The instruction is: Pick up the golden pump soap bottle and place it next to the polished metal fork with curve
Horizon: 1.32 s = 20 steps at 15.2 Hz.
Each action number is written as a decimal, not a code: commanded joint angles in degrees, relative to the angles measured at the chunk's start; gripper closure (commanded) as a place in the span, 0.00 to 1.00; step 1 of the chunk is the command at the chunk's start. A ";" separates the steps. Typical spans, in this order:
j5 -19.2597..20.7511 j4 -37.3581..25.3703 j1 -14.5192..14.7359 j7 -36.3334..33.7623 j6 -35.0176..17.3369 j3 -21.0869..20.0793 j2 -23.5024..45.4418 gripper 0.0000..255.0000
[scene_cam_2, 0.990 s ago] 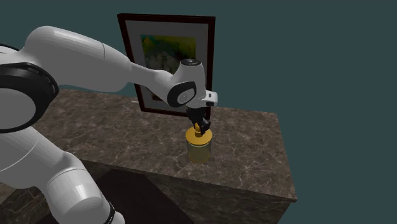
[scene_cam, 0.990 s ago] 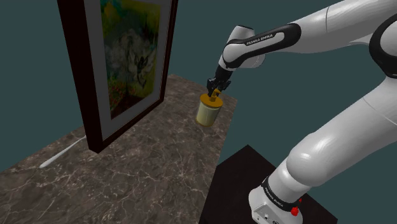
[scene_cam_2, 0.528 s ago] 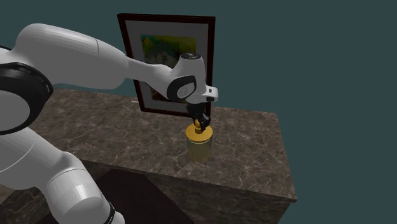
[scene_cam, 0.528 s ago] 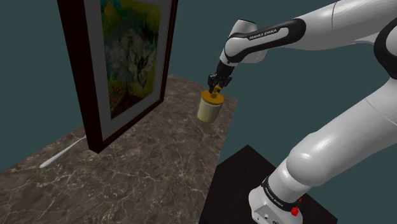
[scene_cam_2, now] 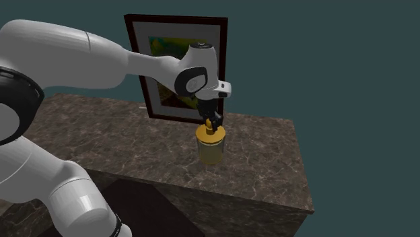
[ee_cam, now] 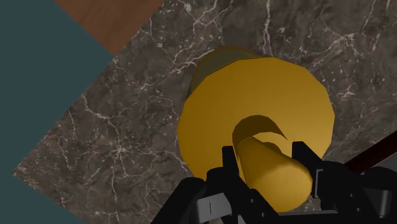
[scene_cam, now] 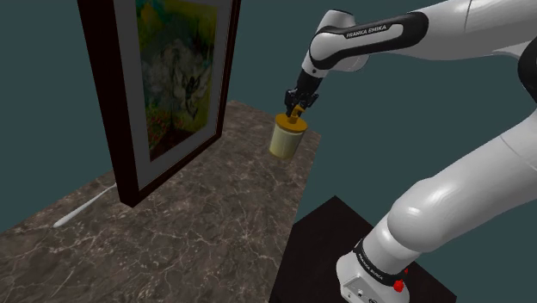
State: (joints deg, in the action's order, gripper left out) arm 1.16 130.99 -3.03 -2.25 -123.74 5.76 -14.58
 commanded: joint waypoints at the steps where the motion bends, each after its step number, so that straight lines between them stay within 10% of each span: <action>1: 0.01 -1.29 0.02 -0.06 1.65 -0.06 -0.39 1.00; 20: 0.01 -14.41 0.11 -0.20 16.41 -0.35 -2.03 1.00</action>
State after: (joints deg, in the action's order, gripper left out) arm 1.19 117.24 -2.93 -2.41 -107.98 5.44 -16.60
